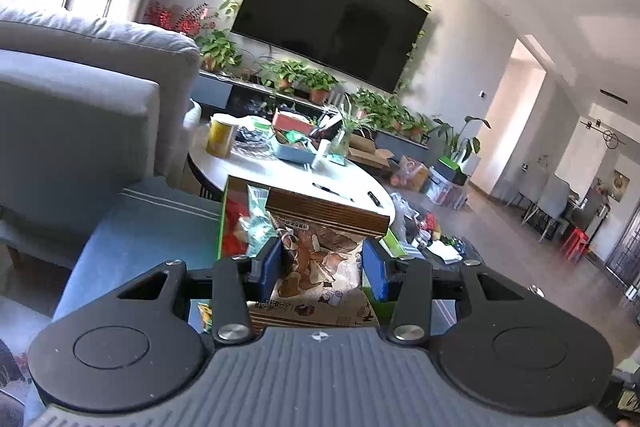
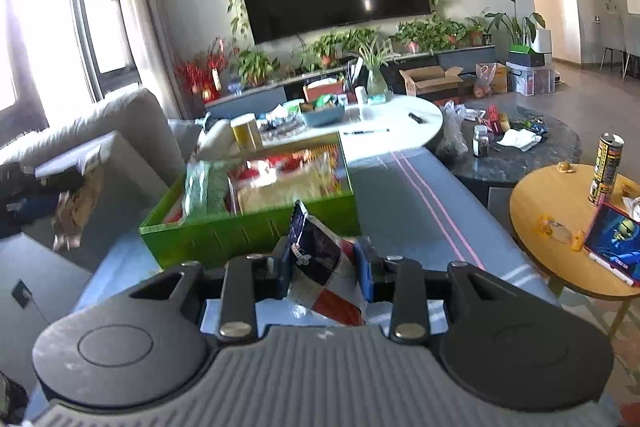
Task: Organize snacks
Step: 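Lower both held bags into the green box and open both grippers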
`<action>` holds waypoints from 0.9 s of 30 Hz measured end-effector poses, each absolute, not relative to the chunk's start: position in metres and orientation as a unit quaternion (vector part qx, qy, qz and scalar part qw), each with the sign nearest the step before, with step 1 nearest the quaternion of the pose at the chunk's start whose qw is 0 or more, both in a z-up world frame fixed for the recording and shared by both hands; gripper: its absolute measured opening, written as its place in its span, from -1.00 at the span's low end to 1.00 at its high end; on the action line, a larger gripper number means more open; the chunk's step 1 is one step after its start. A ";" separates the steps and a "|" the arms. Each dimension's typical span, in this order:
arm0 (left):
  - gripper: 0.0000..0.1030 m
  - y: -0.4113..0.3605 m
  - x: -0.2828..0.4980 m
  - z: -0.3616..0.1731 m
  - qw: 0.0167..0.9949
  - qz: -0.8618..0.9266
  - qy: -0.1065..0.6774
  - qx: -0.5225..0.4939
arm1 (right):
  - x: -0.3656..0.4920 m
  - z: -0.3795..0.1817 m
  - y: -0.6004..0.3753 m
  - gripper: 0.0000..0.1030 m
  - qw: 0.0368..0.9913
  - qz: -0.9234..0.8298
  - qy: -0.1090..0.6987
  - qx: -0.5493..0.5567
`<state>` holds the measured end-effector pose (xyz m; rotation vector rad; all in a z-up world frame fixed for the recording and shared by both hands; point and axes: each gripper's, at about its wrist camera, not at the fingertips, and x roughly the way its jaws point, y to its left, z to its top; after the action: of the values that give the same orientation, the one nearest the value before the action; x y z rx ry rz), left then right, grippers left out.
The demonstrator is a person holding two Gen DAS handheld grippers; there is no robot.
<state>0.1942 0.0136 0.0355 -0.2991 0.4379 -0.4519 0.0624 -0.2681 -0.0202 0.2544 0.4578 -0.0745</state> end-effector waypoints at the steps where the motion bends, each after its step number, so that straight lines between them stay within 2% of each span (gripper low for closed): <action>1: -0.20 0.015 0.196 0.036 0.940 -0.221 0.214 -0.149 | 0.066 -0.017 -0.268 0.53 0.966 -0.038 0.223 0.123; 9: -0.19 0.018 0.206 0.037 0.940 -0.218 0.215 -0.151 | 0.089 -0.001 -0.269 0.53 0.970 -0.016 0.202 0.133; 27: -0.18 0.001 0.260 0.017 0.930 -0.221 0.244 -0.164 | 0.143 0.005 -0.260 0.53 0.970 0.008 0.216 0.115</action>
<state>0.2604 0.0011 0.0168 -0.3349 0.4993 -0.4523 0.1435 -0.2604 0.0047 0.2314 0.4367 0.0167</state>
